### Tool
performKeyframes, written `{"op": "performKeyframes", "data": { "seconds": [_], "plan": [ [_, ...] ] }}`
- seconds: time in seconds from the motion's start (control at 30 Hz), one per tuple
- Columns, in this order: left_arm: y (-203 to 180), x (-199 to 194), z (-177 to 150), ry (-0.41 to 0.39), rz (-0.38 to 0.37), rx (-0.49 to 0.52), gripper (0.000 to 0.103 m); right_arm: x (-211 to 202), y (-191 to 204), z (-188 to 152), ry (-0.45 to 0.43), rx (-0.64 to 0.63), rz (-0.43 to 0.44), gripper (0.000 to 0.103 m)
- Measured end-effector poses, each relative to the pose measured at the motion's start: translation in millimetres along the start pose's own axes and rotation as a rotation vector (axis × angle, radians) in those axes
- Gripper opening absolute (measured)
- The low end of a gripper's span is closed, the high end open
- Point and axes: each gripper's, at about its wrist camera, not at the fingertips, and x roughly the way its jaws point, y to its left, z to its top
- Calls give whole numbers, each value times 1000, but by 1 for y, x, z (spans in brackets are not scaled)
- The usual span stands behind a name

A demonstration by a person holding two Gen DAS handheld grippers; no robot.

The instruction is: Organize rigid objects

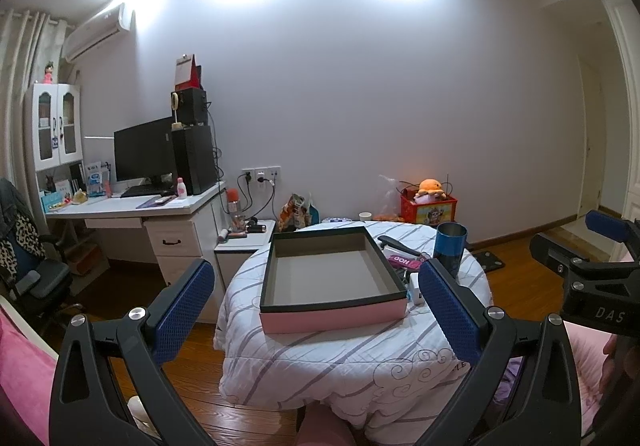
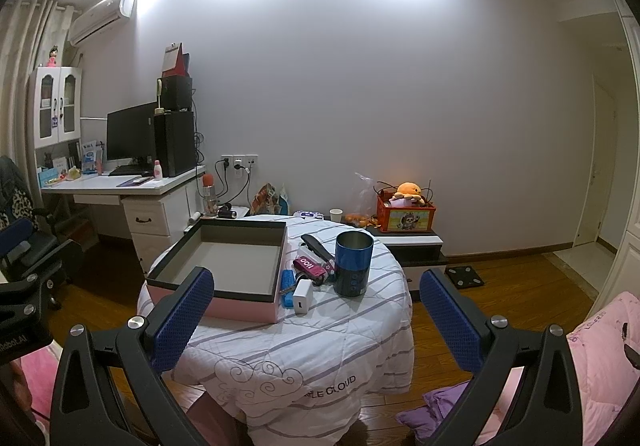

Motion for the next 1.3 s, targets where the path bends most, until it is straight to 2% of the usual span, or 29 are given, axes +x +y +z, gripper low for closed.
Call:
{"op": "performKeyframes", "data": {
  "seconds": [1.3],
  "plan": [
    [-1,4,-2,-2,14,-2,103,2,-1,1,2,-6,-11,103]
  ]
}}
